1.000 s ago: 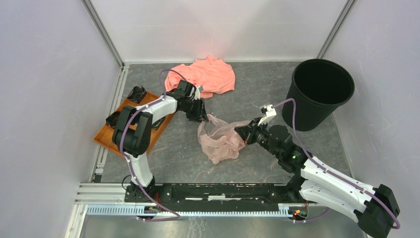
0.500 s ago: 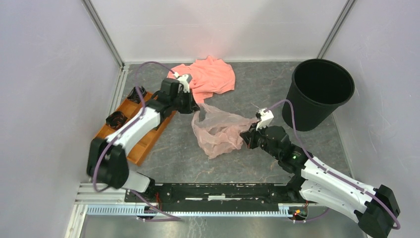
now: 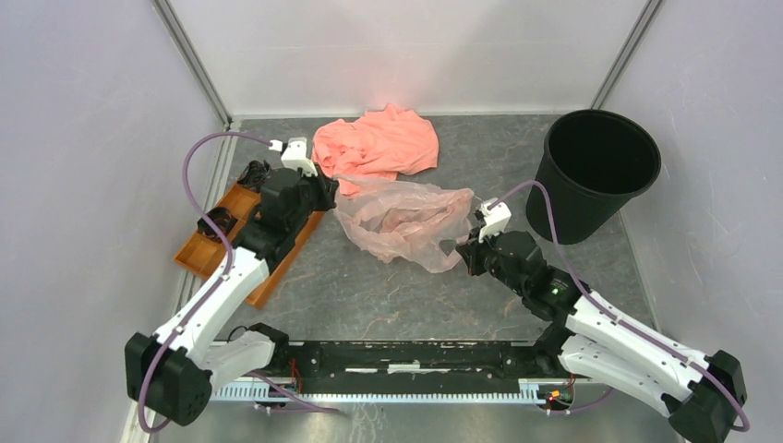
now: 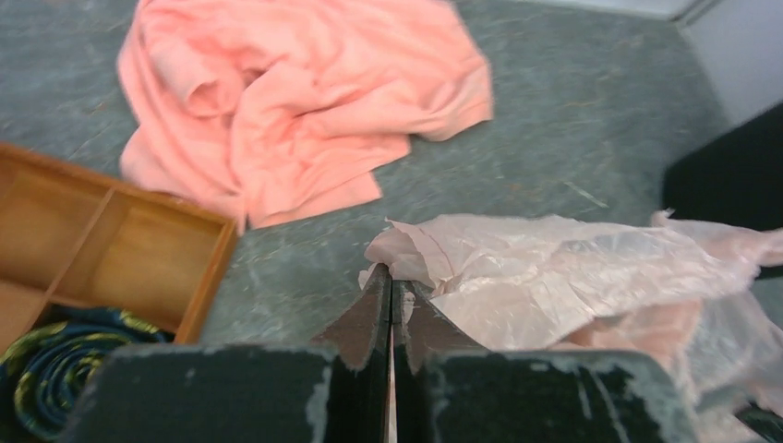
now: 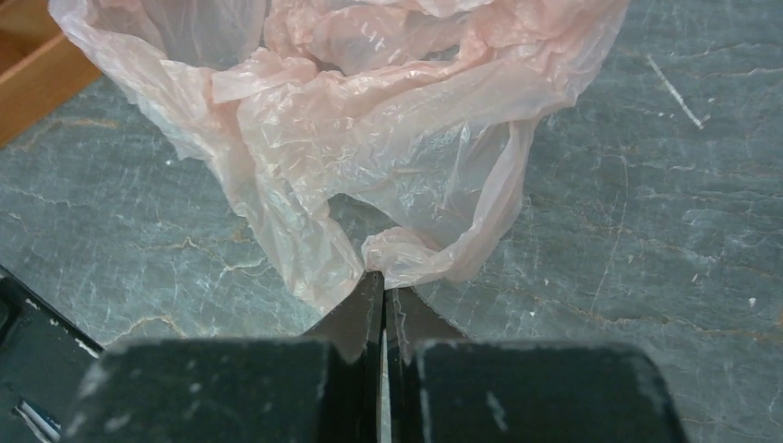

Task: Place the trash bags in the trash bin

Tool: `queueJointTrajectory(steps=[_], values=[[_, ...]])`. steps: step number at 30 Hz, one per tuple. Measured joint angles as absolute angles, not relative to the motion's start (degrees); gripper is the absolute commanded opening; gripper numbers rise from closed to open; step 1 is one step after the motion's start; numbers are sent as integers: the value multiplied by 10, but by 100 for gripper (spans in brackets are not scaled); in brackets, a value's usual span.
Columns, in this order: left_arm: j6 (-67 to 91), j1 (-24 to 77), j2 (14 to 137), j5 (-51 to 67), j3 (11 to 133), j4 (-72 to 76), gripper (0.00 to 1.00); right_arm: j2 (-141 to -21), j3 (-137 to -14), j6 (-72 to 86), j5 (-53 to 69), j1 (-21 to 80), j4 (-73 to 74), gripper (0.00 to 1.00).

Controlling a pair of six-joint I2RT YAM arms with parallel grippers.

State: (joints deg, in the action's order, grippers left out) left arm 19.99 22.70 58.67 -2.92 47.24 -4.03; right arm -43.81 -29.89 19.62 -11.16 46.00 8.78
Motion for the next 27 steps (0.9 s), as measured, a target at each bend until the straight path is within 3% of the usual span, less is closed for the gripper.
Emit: queueJointTrajectory(steps=[6,12,15,20,23,27], values=[[200,227,681,-62,510,-84,2,-499,-296,233,-92,460,86,1],[223,221,759,9,554,-129,2,-577,-328,265,-91,459,105,0],[266,198,798,69,628,-161,2,-664,-502,230,-138,450,220,0],[350,154,874,197,942,-192,2,-787,-951,119,-175,445,297,1],[357,180,832,229,1032,-100,2,-724,-1023,85,-123,445,235,1],[353,242,599,222,872,58,2,-498,-852,73,-27,445,79,1]])
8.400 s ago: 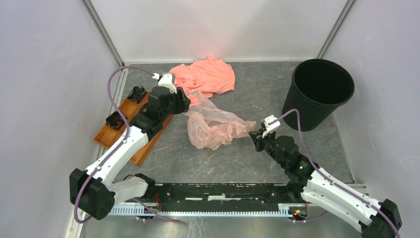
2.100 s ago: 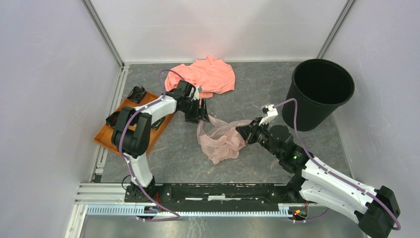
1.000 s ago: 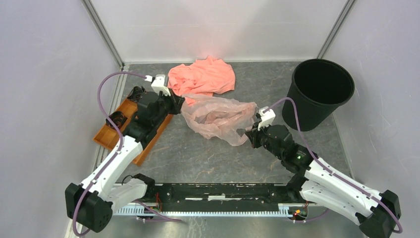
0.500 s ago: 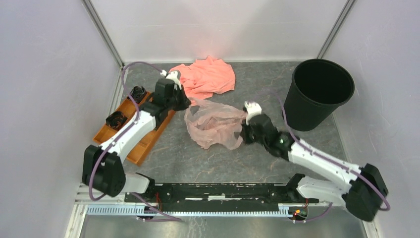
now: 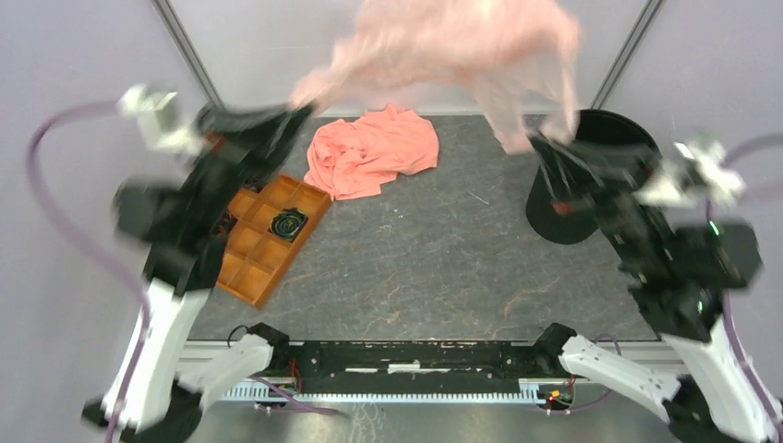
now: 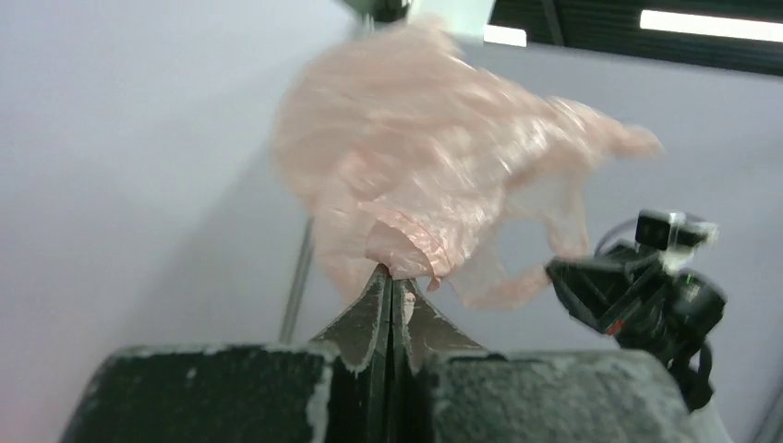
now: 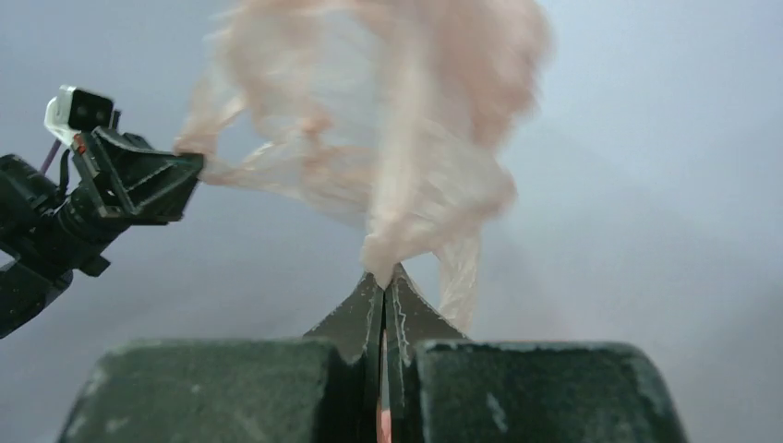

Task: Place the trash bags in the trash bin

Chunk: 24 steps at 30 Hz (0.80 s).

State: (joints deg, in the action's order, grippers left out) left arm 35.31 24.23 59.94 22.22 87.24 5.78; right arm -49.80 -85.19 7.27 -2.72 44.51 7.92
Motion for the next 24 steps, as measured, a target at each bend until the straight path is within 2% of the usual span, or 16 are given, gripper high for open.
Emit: queueJointTrajectory(steps=[2,4,6,9,13,17,24], values=[[352,243,425,158,721,137,2,-391,-734,64,5,445,-10,1],[354,241,365,121,659,166,2,-326,-625,51,15,445,-98,1],[366,241,312,75,572,173,2,-313,-535,39,-3,445,-146,1],[399,241,322,42,451,108,2,-387,-438,36,-38,445,-114,1],[450,241,398,60,305,-38,2,-517,-328,58,-25,445,-36,1],[484,241,383,80,247,-148,2,-507,-259,79,6,445,48,1],[503,241,319,96,295,-182,2,-443,-335,83,20,445,47,1]])
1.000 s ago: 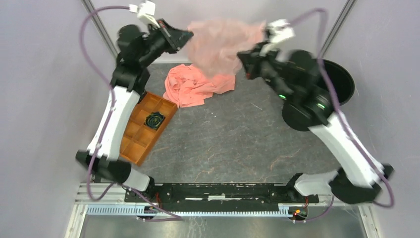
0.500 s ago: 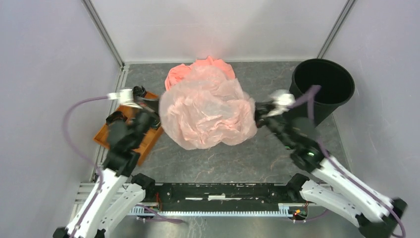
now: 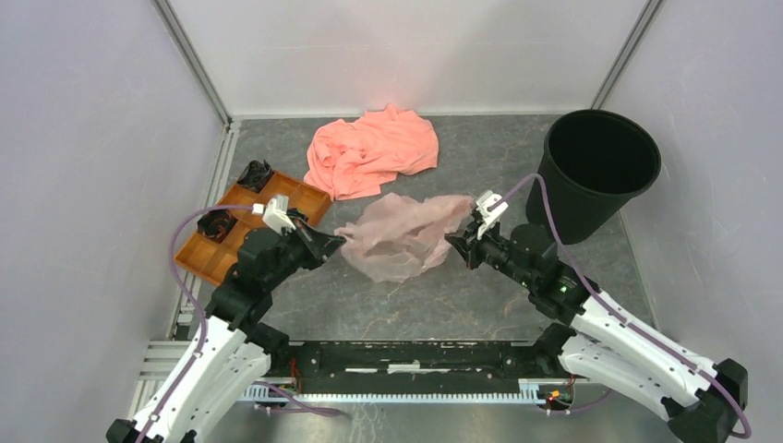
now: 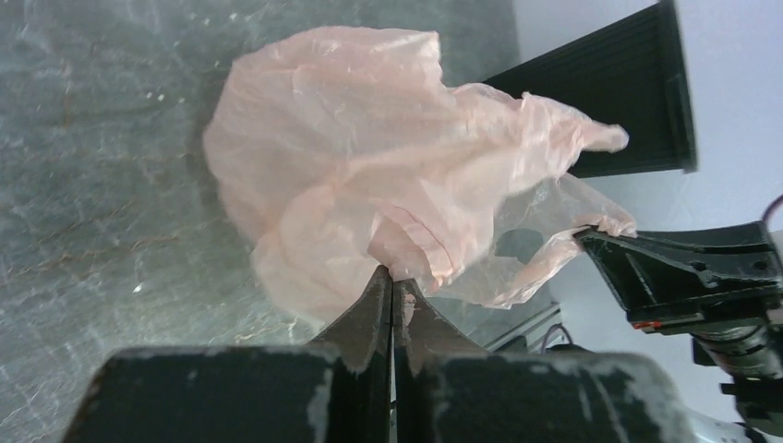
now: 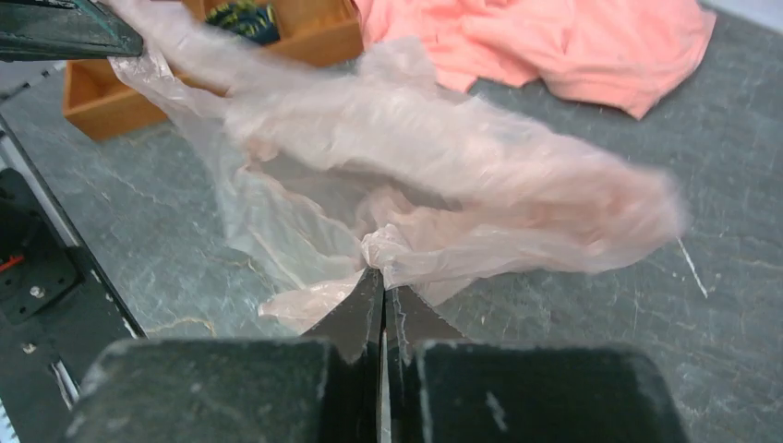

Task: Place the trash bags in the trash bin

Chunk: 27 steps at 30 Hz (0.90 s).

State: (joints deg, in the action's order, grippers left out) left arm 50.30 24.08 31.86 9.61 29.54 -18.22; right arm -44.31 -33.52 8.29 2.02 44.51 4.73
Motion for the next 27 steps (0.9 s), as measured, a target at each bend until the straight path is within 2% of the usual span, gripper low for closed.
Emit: queueJointTrajectory(steps=[7,14,18,21,24,27], values=[[503,241,336,76,334,-196,2,-460,-324,104,7,445,18,0],[502,241,470,53,402,-202,2,-539,-326,145,-40,444,38,0],[501,238,566,47,430,-180,2,-586,-365,168,-52,424,61,0],[500,224,657,79,491,-182,2,-640,-459,163,-52,386,106,0],[485,209,740,130,623,-182,2,-687,-615,129,-60,360,161,0],[459,222,762,157,779,-155,2,-687,-754,90,-40,358,162,1]])
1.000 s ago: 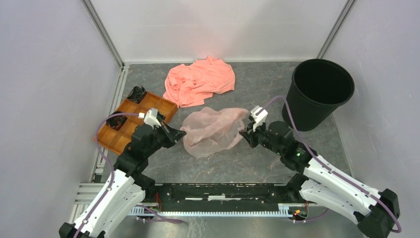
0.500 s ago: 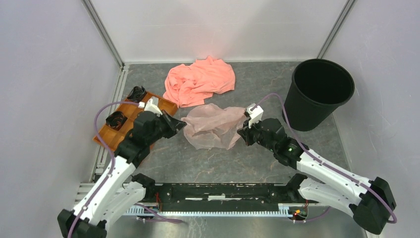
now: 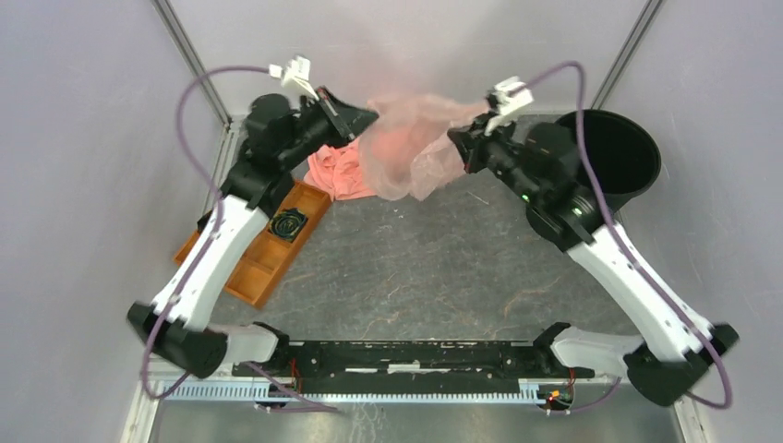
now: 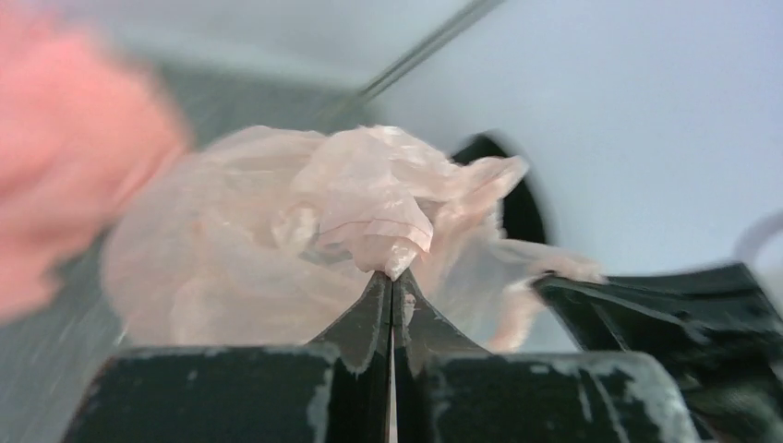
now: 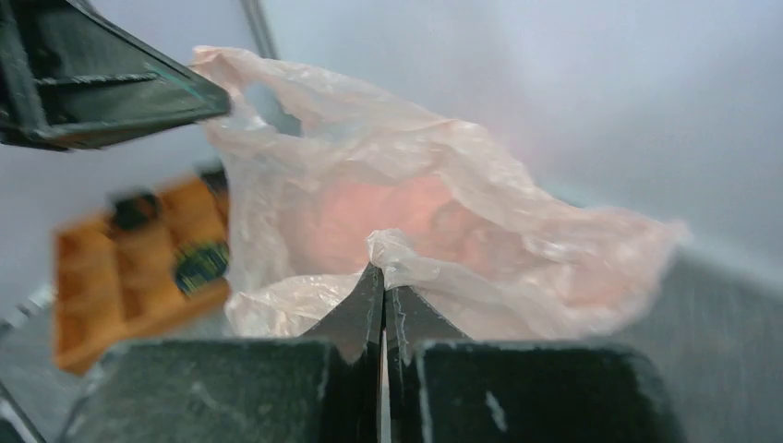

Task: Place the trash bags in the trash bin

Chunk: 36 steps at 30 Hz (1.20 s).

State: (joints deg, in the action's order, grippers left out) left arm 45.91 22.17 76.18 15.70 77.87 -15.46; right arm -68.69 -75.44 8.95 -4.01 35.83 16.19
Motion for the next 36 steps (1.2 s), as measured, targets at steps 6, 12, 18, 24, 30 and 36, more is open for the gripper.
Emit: queueJointTrajectory(steps=[6,12,18,24,30,36], values=[[387,324,578,114,782,-16,2,-519,-700,42,-2,383,20,0],[385,312,532,18,534,-25,2,-568,-423,79,49,375,-104,0],[398,339,451,0,301,-250,2,-508,-239,117,61,439,32,0],[397,338,426,3,507,-228,2,-518,-477,76,40,439,28,0],[370,338,545,34,766,-181,2,-542,-650,35,31,439,28,1],[351,338,575,79,852,-110,2,-537,-724,6,29,439,27,0]])
